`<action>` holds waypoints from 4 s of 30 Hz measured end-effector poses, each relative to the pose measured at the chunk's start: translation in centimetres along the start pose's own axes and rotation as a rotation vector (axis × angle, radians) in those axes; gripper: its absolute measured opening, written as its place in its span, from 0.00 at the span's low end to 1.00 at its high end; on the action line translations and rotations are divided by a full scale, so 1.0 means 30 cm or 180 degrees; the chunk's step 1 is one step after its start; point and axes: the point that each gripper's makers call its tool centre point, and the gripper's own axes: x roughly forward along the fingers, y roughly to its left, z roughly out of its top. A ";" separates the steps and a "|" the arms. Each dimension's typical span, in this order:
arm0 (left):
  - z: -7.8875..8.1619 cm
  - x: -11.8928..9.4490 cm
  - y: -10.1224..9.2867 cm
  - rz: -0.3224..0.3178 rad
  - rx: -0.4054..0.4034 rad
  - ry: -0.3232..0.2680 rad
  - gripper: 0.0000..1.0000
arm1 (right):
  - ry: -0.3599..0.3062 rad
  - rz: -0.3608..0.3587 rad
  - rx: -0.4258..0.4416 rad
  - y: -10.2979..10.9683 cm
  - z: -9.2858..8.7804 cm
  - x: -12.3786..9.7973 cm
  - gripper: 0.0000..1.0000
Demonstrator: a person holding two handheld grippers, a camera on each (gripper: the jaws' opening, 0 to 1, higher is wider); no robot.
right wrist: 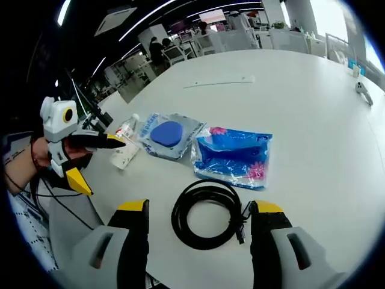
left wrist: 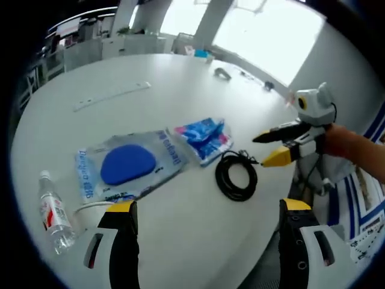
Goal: Arrange the tabletop items into an orderly group along one side of the table until the central work area is clear of visible clutter.
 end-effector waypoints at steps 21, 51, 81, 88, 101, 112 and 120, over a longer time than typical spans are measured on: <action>-0.038 -0.185 0.126 0.0243 -0.0166 -0.0238 0.94 | -0.0001 0.0145 -0.0298 0.156 0.117 0.071 0.66; -0.107 -0.438 0.357 0.0653 -0.0484 -0.0535 0.93 | -0.0011 0.0603 -0.0844 0.483 0.373 0.283 0.65; -0.152 -0.529 0.530 0.0797 -0.0678 -0.0608 0.92 | 0.0145 0.1019 -0.1195 0.739 0.567 0.542 0.62; -0.151 -0.527 0.555 0.0787 -0.0701 -0.0631 0.92 | 0.0180 0.1053 -0.1288 0.783 0.632 0.601 0.60; -0.141 -0.514 0.605 0.0781 -0.0774 -0.0687 0.91 | 0.0356 0.1083 -0.1391 0.834 0.695 0.732 0.57; -0.152 -0.494 0.635 0.0763 -0.0845 -0.0713 0.91 | 0.0555 0.1027 -0.1282 0.820 0.654 0.837 0.55; -0.158 -0.475 0.642 0.0732 -0.0862 -0.0722 0.90 | 0.0670 0.0938 -0.1103 0.810 0.622 0.894 0.51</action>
